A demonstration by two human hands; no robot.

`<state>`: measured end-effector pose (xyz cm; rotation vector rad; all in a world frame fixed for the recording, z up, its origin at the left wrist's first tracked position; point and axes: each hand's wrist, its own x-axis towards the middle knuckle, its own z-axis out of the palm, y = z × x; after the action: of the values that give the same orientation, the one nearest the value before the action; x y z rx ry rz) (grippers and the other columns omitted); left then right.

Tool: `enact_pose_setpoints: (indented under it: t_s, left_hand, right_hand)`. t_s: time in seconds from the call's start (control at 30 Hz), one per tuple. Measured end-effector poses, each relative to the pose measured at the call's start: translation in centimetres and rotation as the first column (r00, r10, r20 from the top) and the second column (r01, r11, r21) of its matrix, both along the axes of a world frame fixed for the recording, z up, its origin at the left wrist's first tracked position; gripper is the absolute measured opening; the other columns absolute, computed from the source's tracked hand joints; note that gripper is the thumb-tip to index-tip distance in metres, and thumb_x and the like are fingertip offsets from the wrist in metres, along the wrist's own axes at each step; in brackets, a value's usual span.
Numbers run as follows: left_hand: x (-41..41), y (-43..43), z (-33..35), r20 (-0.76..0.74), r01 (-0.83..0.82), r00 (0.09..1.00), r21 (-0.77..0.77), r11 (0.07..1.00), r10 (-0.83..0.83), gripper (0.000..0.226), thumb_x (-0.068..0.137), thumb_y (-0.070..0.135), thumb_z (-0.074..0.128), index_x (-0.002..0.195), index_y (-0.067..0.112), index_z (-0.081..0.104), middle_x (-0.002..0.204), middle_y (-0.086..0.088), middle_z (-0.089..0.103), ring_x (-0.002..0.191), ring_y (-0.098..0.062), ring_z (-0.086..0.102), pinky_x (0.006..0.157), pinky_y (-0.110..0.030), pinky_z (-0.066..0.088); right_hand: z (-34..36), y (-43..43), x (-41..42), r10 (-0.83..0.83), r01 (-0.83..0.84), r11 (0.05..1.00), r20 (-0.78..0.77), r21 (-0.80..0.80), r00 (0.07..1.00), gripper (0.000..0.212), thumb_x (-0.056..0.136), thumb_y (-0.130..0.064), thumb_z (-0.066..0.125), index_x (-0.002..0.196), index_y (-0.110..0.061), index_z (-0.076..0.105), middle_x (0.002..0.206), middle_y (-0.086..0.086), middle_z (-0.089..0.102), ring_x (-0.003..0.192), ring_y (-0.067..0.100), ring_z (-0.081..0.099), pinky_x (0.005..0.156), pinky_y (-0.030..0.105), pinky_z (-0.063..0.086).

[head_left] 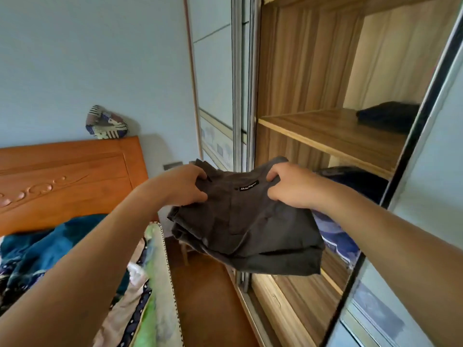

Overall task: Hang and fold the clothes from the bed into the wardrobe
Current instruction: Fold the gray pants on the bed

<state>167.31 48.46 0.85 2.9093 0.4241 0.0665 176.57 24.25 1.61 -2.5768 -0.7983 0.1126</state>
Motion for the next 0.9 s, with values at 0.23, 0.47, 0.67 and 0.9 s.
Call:
enact_pose_setpoints:
  t_s: [0.23, 0.47, 0.67, 0.9]
  left_hand:
    - [9.9, 4.3, 6.6, 0.047, 0.172, 0.984, 0.025, 0.985, -0.173, 0.061, 0.084, 0.034, 0.068, 0.142, 0.026, 0.052, 0.132, -0.002, 0.056, 0.108, -0.02, 0.054, 0.09, -0.03, 0.043]
    - [17.0, 3.1, 8.9, 0.075, 0.339, 0.938, -0.001, 0.941, -0.338, 0.06, 0.083, 0.03, 0.068, 0.141, 0.023, 0.053, 0.129, -0.003, 0.058, 0.109, -0.02, 0.056, 0.091, -0.031, 0.047]
    - [24.7, 1.6, 8.8, 0.076, 0.502, 0.864, -0.055, 0.863, -0.498, 0.058, 0.084, 0.027, 0.068, 0.14, 0.021, 0.055, 0.121, 0.001, 0.054, 0.104, -0.018, 0.055, 0.087, -0.029, 0.046]
    - [35.7, -0.6, 9.6, 0.107, 0.649, 0.758, -0.214, 0.73, -0.643, 0.055, 0.086, 0.025, 0.07, 0.139, 0.024, 0.055, 0.122, 0.006, 0.048, 0.104, -0.013, 0.051, 0.069, -0.014, 0.039]
  right_hand:
    - [6.5, 3.1, 5.6, -0.165, 0.161, 0.986, 0.094, 0.05, 0.982, 0.039, 0.079, -0.014, 0.062, 0.117, -0.003, 0.066, 0.118, 0.02, 0.066, 0.101, 0.036, 0.065, 0.086, 0.047, 0.055]
    - [7.8, 1.4, 8.8, -0.349, 0.338, 0.933, 0.086, 0.121, 0.933, 0.038, 0.082, -0.016, 0.064, 0.118, -0.004, 0.064, 0.11, 0.017, 0.068, 0.083, 0.027, 0.064, 0.068, 0.038, 0.05]
    - [6.7, 0.5, 12.2, -0.55, 0.532, 0.833, 0.136, 0.148, 0.824, 0.03, 0.088, -0.02, 0.061, 0.118, -0.017, 0.062, 0.106, 0.003, 0.062, 0.095, 0.023, 0.062, 0.083, 0.036, 0.055]
    - [7.8, -1.0, 18.8, -0.747, 0.727, 0.665, 0.155, 0.172, 0.647, 0.039, 0.087, -0.025, 0.06, 0.124, -0.014, 0.061, 0.121, 0.007, 0.064, 0.107, 0.027, 0.061, 0.083, 0.032, 0.051]
